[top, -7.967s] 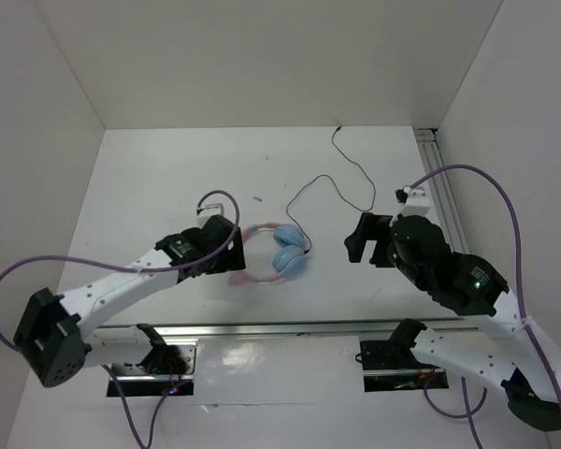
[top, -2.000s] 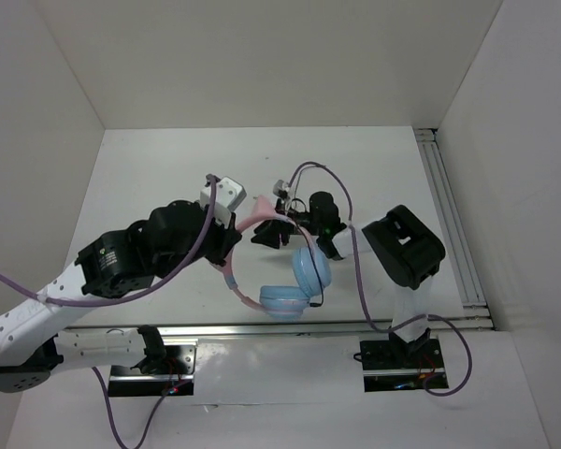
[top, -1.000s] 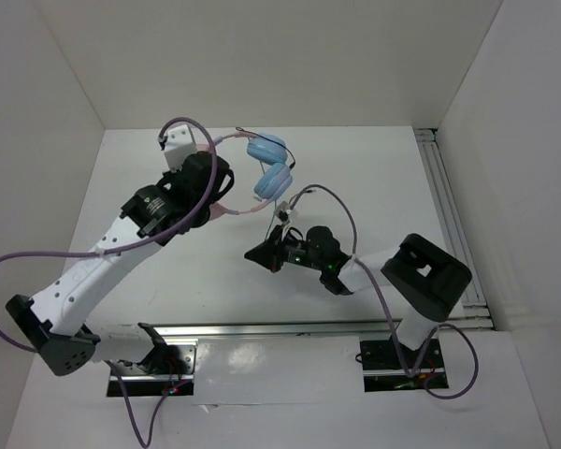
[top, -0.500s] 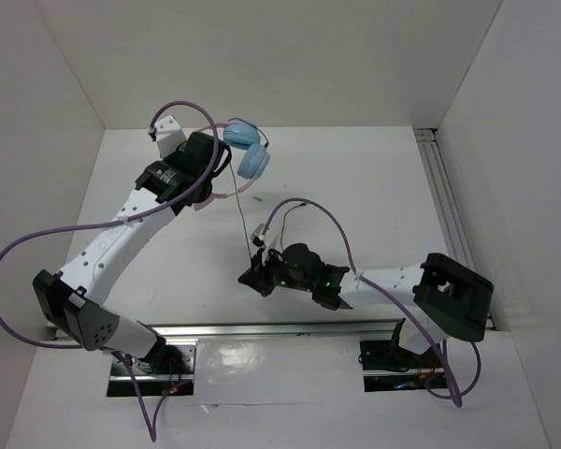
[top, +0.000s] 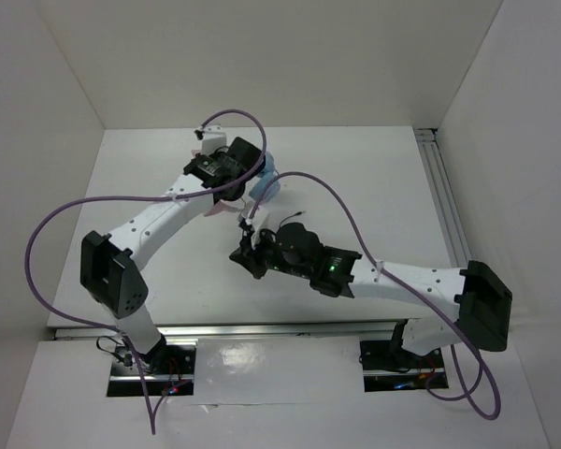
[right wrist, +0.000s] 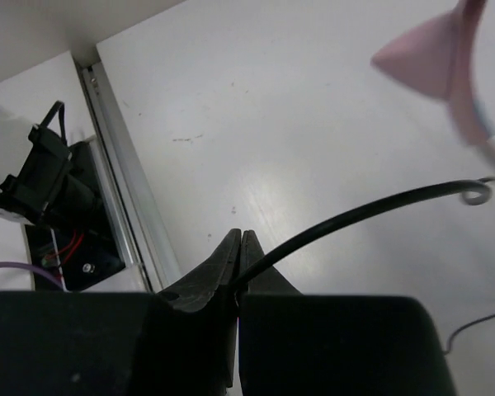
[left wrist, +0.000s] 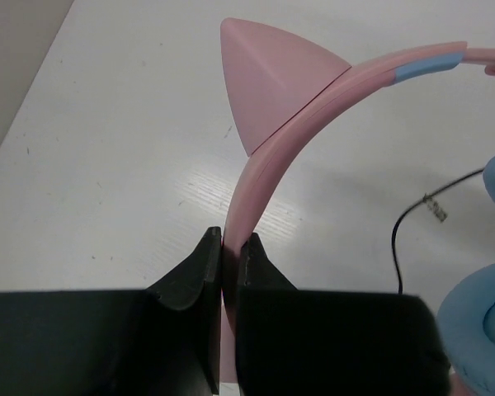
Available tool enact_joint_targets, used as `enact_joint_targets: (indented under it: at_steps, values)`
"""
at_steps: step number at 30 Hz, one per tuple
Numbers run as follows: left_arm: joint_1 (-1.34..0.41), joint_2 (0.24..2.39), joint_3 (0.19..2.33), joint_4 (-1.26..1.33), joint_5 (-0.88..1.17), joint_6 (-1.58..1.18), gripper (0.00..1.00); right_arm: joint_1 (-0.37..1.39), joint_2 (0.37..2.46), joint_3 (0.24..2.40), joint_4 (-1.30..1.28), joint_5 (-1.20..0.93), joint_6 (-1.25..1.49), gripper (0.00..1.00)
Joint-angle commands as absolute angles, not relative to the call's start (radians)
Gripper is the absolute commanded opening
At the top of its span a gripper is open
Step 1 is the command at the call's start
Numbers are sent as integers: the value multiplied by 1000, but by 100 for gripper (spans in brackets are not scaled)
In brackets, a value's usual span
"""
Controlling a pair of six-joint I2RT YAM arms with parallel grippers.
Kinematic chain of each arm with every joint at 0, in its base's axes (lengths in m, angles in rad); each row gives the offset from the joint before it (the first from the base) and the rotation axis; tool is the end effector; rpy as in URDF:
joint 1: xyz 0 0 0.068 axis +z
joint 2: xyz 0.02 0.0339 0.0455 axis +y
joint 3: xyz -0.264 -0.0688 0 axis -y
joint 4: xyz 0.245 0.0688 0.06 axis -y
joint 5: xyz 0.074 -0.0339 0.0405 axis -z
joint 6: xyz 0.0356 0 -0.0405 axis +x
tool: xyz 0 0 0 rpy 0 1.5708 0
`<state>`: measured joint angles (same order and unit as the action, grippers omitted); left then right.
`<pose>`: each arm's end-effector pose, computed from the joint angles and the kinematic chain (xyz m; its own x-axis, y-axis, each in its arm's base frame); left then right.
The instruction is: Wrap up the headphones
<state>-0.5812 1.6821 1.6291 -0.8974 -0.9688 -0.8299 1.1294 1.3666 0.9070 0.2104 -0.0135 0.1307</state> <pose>0.3102 -0.1687 0.3462 -0.3929 -0.2418 -0.8872 -0.5622 0.8266 0.0237 0.1358 0.2885 0.2901 -0.2230 -0.1670 -0.9604 -0.8882 0.4409 0.1296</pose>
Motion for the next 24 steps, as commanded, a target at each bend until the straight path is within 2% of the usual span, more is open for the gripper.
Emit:
enact_joint_targets:
  at_steps: [1,8,17,24]
  values:
    - [-601,1689,1706,-833,-942,-671,0,1097,1295,1006,43,52,23,0]
    - [-611,1698,1686,-856,-721,-436,0,967,1214,1049,-129,63,-121,0]
    - [-647,1632,1450,-851,-346,-347,0,957,1104,1048,-143,172,-202,0]
    - [-782,1569,1341,-851,-302,-318,0,867,1124,1037,-133,202,-212,0]
